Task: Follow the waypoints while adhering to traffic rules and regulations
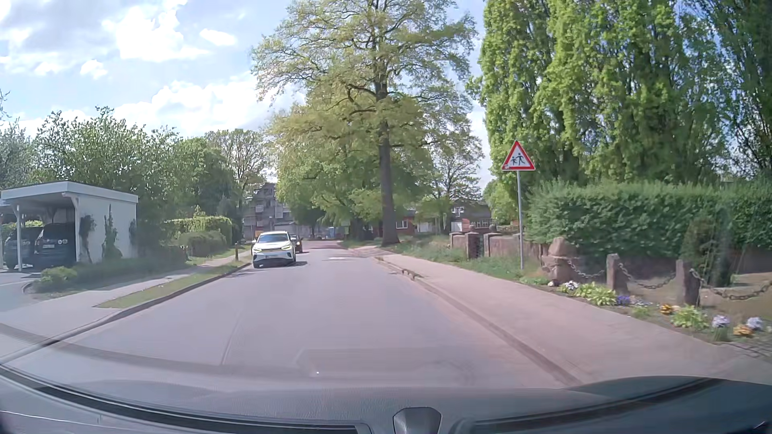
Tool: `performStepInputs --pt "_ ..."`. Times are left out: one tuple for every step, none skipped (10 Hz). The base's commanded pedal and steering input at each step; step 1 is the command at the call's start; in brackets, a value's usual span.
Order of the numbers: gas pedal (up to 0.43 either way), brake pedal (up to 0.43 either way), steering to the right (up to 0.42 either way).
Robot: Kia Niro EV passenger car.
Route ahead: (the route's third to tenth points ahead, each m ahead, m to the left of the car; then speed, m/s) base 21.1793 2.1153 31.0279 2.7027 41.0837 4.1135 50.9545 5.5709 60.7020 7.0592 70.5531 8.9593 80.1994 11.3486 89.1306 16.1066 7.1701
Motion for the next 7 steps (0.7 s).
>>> performStepInputs --pt "0.0 0.0 -0.027" --pt "0.0 0.0 -0.027" --pt "0.0 0.0 -0.03" --pt "0.0 0.0 -0.035" --pt "0.008 0.0 -0.037" --pt "0.02 0.0 -0.039" --pt "0.02 0.0 -0.04"
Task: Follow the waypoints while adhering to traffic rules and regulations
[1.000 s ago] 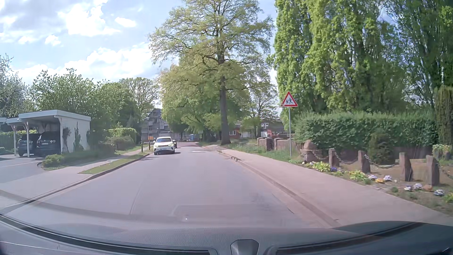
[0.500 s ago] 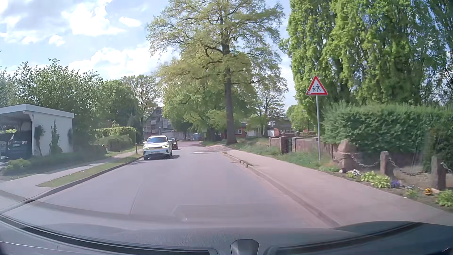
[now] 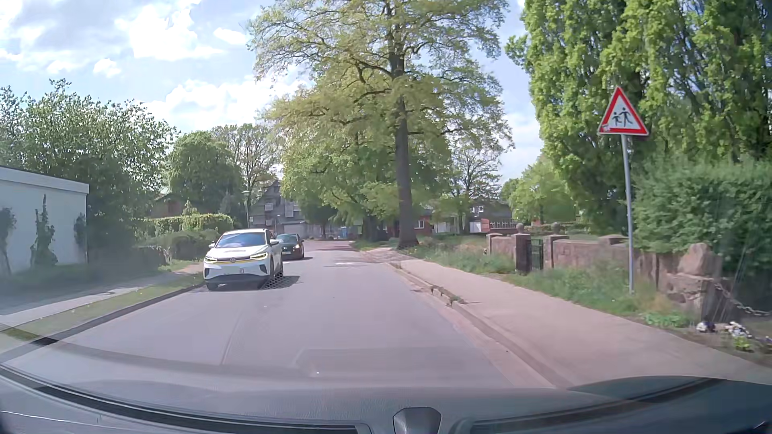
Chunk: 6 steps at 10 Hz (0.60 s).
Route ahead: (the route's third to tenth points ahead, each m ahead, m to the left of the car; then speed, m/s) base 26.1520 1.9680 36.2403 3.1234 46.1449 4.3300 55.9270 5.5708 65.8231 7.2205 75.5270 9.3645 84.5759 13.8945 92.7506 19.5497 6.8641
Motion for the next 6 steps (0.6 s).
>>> performStepInputs --pt "0.02 0.0 -0.04" --pt "0.02 0.0 -0.04" --pt "0.02 0.0 -0.04" --pt "0.02 0.0 -0.04" --pt "0.02 0.0 -0.04" --pt "0.02 0.0 -0.039"
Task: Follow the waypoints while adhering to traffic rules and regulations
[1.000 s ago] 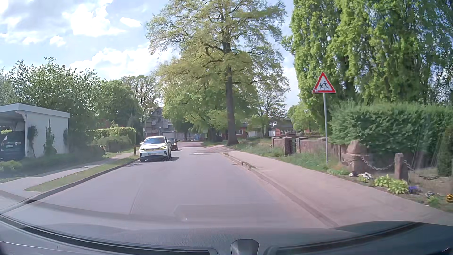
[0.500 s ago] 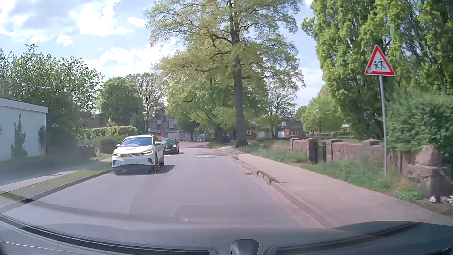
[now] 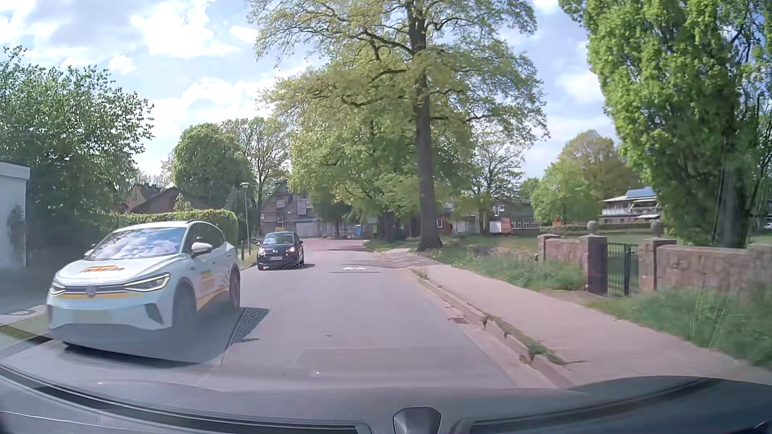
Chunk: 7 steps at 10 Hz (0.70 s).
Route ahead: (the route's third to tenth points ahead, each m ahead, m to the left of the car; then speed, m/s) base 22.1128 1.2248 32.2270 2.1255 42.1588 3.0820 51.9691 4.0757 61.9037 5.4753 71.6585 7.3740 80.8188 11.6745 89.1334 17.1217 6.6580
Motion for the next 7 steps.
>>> performStepInputs --pt "0.02 0.0 -0.039" --pt "0.02 0.0 -0.038" --pt "0.02 0.0 -0.037" --pt "0.02 0.0 -0.037" --pt "0.02 0.0 -0.034" --pt "0.02 0.0 -0.03" --pt "0.02 0.0 -0.029"
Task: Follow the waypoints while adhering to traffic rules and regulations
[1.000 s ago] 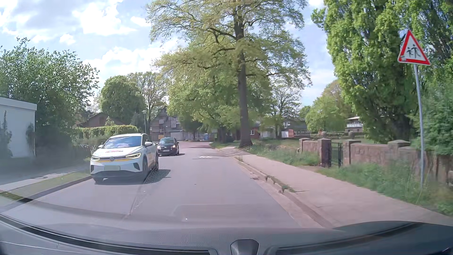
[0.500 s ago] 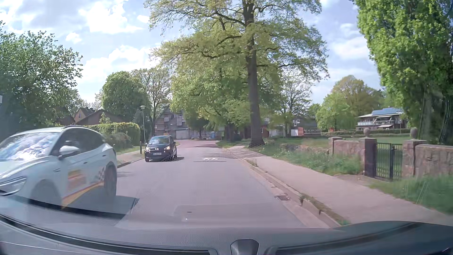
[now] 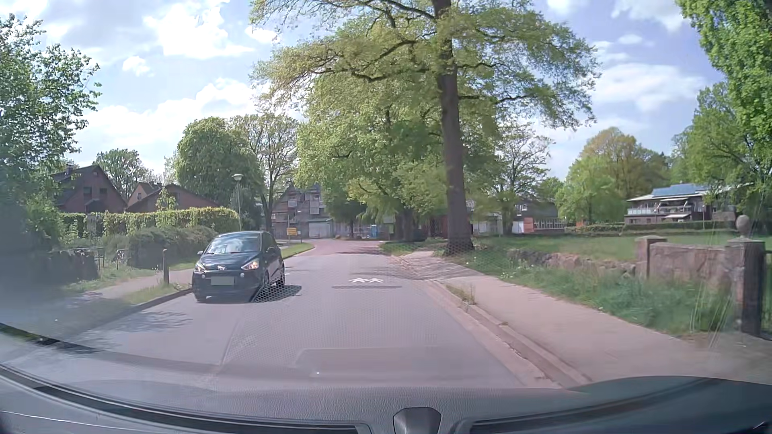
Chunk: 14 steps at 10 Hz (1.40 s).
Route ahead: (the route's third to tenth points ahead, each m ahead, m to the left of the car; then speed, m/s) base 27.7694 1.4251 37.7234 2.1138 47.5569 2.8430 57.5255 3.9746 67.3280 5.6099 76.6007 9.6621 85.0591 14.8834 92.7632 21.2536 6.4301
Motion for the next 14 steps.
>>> performStepInputs --pt "0.02 0.0 -0.029" --pt "0.028 0.0 -0.029" --pt "0.028 0.0 -0.029" --pt "0.028 0.0 -0.029" --pt "0.028 0.0 -0.029" --pt "0.028 0.0 -0.029" --pt "0.028 0.0 -0.029" --pt "0.028 0.0 -0.027" --pt "0.028 0.0 -0.025" --pt "0.028 0.0 -0.023" --pt "0.028 0.0 -0.023" --pt "0.028 0.0 -0.022" --pt "0.039 0.0 -0.021" --pt "0.039 0.0 -0.018"
